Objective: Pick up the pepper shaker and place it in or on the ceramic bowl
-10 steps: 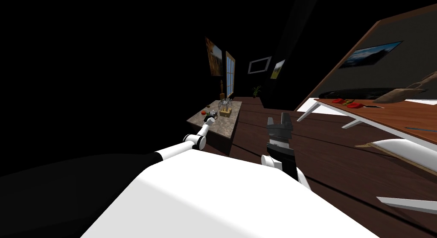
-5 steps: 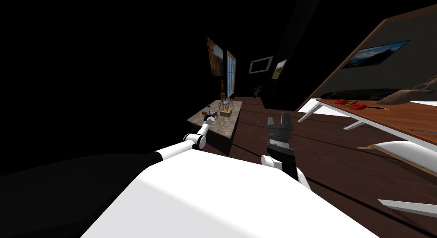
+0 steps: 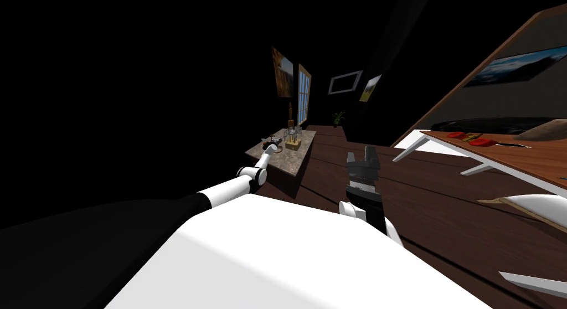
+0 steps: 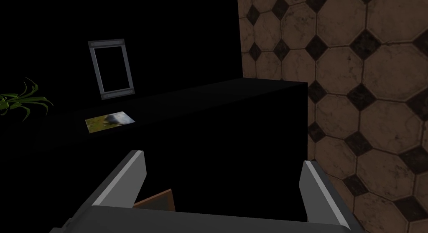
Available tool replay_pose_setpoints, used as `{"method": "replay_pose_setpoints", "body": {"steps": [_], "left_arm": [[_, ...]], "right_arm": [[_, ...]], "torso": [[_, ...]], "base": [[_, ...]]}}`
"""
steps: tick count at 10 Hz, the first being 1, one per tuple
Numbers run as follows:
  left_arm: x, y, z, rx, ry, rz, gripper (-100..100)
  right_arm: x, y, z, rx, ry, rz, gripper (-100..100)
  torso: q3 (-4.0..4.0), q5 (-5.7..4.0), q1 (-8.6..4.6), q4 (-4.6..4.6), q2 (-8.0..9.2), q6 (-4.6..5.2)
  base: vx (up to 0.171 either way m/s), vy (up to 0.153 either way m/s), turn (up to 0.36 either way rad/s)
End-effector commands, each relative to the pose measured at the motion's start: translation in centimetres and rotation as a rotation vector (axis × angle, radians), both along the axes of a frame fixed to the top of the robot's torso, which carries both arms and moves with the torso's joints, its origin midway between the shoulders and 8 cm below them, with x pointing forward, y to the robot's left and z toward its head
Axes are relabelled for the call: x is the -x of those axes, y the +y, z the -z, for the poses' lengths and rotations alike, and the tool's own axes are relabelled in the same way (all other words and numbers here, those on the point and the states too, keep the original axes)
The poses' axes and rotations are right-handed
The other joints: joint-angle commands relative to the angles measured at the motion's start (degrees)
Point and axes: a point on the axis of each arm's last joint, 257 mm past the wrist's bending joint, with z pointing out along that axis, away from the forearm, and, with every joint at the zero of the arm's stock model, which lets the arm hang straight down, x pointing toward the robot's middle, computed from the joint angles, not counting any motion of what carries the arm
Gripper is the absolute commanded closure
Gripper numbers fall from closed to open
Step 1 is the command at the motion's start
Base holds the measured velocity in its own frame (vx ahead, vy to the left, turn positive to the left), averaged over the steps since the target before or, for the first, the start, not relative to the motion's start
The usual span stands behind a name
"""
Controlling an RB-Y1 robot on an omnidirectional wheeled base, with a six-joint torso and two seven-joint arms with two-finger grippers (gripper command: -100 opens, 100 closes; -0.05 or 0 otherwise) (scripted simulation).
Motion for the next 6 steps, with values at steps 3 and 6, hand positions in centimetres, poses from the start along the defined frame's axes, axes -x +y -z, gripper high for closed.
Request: {"method": "replay_pose_setpoints", "body": {"steps": [3, 6], "left_arm": [[-0.7, -0.1, -2.0, -0.011, -0.011, 0.02, -100], [-0.8, -0.2, -2.1, -0.011, -0.01, 0.022, 0]], "right_arm": [[0.0, 0.0, 0.0, 0.0, 0.0, 0.0, 0], [0.0, 0.0, 0.0, 0.0, 0.0, 0.0, 0]], "torso": [[-0.02, 0.02, 0.09, -0.01, -0.03, -0.01], [-0.14, 0.1, 0.42, -0.06, -0.23, -0.02]], "base": [[-0.047, -0.075, 0.069], [-0.002, -0.003, -0.001]]}}
